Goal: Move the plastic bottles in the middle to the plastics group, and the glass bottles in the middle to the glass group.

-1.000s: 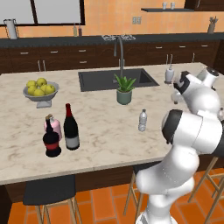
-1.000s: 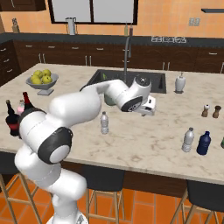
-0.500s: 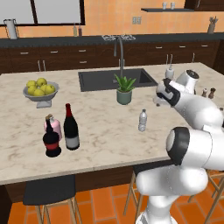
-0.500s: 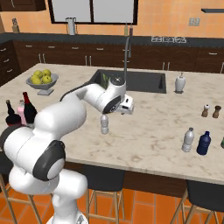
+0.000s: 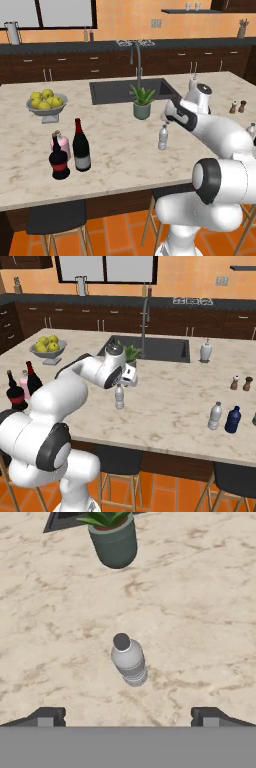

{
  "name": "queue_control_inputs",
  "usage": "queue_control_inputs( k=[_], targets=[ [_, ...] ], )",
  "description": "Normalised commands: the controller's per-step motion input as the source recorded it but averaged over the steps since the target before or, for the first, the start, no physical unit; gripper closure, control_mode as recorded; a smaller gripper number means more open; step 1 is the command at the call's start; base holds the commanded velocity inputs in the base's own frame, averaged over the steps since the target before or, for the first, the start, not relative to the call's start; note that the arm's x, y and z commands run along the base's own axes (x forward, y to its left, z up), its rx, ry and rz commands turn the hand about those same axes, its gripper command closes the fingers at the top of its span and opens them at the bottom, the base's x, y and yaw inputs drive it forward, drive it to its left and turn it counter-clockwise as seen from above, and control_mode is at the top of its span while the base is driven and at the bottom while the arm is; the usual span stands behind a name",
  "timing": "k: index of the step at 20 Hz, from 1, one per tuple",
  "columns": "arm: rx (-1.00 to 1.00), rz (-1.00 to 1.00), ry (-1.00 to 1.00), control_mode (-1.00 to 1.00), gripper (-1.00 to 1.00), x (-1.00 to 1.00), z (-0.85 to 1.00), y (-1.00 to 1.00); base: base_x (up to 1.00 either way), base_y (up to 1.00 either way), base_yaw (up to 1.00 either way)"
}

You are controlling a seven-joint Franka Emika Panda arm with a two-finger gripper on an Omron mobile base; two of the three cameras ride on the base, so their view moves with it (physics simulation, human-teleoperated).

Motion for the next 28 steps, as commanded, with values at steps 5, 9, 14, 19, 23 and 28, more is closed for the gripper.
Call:
queue_control_inputs(
  k=[5, 9, 14, 19, 23, 28],
  targets=[
    [-0.1, 0.0, 0.12, -1.0, -1.0, 0.58, -0.27, 0.01, 0.0, 0.0, 0.0],
    [-0.02, 0.0, 0.09, -1.0, -1.0, 0.44, -0.1, 0.08, 0.0, 0.0, 0.0],
    [0.0, 0.0, 0.12, -1.0, -1.0, 0.04, -0.03, 0.11, 0.0, 0.0, 0.0],
    [0.0, 0.0, 0.08, -1.0, -1.0, 0.0, -0.24, 0.01, 0.0, 0.0, 0.0],
    [0.0, 0.0, 0.01, -1.0, -1.0, 0.02, -0.36, 0.0, 0.0, 0.0, 0.0],
    [0.0, 0.0, 0.0, -1.0, -1.0, 0.01, -0.27, 0.0, 0.0, 0.0, 0.0]
  ],
)
